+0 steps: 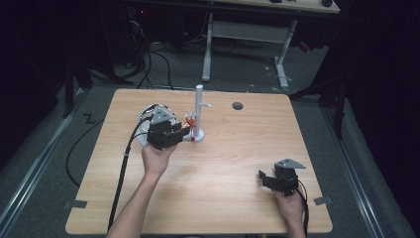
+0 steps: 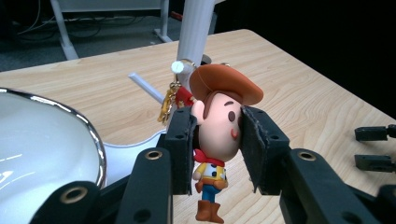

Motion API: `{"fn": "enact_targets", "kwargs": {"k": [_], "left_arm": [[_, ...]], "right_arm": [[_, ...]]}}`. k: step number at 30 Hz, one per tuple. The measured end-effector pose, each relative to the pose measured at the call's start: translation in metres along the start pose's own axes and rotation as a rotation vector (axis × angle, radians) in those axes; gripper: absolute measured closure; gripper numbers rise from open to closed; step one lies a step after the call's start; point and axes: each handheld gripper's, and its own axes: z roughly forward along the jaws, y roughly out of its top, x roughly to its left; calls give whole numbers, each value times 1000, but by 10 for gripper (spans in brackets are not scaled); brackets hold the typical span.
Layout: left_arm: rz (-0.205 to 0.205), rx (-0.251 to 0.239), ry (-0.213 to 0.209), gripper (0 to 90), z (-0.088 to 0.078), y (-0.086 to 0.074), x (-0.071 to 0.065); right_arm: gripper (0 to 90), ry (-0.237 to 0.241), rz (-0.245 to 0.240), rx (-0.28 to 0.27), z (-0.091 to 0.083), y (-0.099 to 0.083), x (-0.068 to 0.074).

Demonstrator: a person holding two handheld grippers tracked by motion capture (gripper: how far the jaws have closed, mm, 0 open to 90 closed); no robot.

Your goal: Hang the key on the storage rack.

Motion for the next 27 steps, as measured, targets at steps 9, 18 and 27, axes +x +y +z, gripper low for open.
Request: {"fn": "enact_targets", "kwargs": {"k": [9,18,27], "left_arm": [[-7,5,11,652,1,-5,3],[-5,22,25,650,8,-7,4],[-19,30,33,649,17,-11,6]], "right_arm": [[295,0,0,0,0,0,0],[295,0,0,0,0,0,0],[295,0,0,0,0,0,0]]}}
